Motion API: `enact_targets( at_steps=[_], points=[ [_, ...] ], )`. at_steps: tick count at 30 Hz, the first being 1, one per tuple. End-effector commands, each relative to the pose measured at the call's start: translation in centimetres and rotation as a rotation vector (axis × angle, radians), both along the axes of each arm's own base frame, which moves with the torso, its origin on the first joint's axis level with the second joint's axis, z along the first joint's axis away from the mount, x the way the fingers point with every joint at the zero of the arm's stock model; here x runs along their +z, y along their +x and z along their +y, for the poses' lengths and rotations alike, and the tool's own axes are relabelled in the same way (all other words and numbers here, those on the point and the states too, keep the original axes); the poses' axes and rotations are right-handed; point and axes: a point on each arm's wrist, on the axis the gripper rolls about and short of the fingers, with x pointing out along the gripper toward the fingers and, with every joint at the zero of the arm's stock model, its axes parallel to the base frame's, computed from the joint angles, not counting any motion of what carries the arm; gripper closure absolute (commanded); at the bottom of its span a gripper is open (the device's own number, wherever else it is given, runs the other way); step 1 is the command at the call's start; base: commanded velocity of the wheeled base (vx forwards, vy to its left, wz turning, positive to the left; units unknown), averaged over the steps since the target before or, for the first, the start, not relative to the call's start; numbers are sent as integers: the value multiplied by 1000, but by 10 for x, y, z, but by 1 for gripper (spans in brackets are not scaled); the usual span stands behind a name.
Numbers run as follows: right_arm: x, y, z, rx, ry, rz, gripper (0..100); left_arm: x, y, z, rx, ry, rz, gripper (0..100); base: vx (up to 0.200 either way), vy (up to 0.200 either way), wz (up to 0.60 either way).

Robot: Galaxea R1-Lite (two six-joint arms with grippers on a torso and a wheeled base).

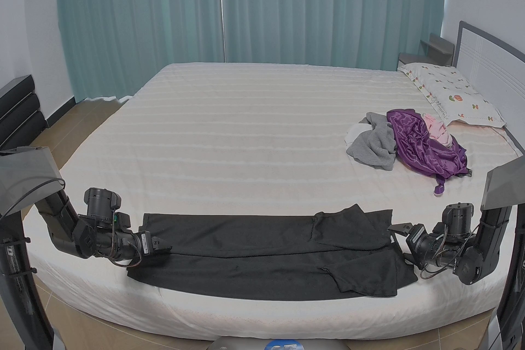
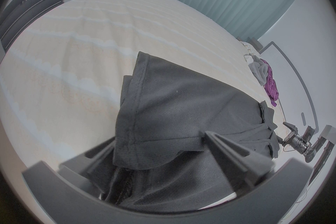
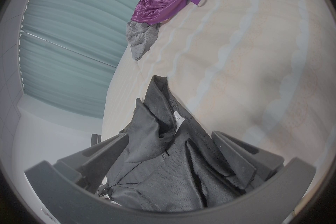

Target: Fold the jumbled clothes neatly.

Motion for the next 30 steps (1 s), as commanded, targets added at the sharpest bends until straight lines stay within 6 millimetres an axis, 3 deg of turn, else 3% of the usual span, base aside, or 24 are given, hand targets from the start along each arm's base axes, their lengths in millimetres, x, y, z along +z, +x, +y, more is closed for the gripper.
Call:
enact_targets(
  at_steps=[1,13,17,26,30],
  points=[
    [0,0,0,0,0,1,0,-2,-1,-1,0,-1,9,100,0,0,0],
    [0,1,-1,-4,2,-3,0,5,-3,-1,16,-14,-4,100,0,0,0],
    [10,2,-7,-48,37,-29,0,14,-2,-1,45,-39,-21,100,0,0,0],
    [14,5,-18,-72,53,-47,0,11,0,-3,40,-41,-14,100,0,0,0],
    [13,5,-19,-73,53,-45,0,11,0,-3,46,-45,-13,100,-150,0,0]
  ],
)
